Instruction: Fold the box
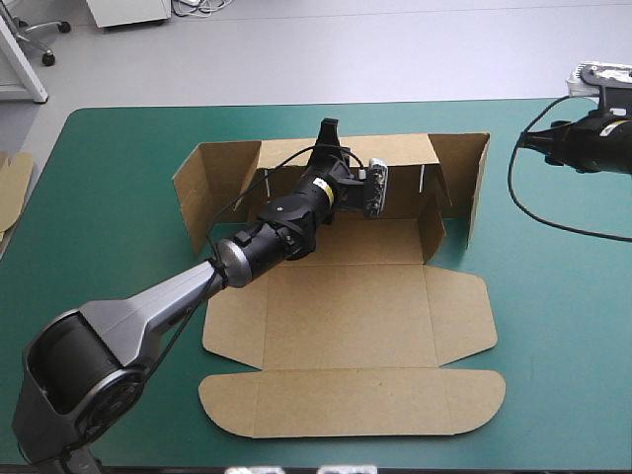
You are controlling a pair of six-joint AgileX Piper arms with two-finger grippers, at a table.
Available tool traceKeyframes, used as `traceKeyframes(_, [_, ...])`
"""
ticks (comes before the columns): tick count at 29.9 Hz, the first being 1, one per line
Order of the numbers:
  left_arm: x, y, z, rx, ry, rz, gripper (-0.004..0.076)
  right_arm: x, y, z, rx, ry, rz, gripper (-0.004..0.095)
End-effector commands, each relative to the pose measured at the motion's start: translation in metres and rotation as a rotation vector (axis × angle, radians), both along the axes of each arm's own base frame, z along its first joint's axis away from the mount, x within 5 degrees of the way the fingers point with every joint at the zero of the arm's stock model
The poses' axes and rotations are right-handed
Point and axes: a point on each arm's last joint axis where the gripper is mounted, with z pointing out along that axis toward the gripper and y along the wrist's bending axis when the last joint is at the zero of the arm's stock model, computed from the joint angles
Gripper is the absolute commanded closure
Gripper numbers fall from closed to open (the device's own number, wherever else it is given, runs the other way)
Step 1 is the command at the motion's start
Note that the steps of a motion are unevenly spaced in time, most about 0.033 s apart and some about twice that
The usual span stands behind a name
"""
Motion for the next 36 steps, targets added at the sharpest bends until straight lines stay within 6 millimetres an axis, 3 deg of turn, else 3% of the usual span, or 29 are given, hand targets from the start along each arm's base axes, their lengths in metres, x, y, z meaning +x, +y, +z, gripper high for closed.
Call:
traceKeyframes(1, [-0.017,0.003,0.029,-0.088,-0.022,0.086,0.0738,0.001,0.0,0.019,0.017,-0.114,0.006,0.0465])
traceKeyframes(8, [-0.034,-0.011,0.024,-0.124,-0.006,0.09,0.0738,0.045,-0.005,0.0,0.053,-0.06,0.022,0.0519])
traceKeyframes(20, [-0.036,-0.011,0.023,-0.136,0.006,0.131,0.0738,0.12,-0.009,-0.012,0.161,-0.025,0.094,0.053])
traceKeyframes(24, [-0.036,-0.01,0.023,-0.136,0.006,0.132,0.0738,0.141,-0.007,-0.024,0.212,-0.008,0.143,0.053])
traceKeyframes(31, [-0.037,-0.008,0.02,-0.183,0.056,0.183,0.0738,0.162,-0.002,-0.052,0.284,0.047,0.202,0.053])
traceKeyframes(36, [-0.038,-0.01,0.019,-0.218,0.074,0.201,0.0738,0.166,0.006,-0.066,0.329,0.104,0.266,0.0531])
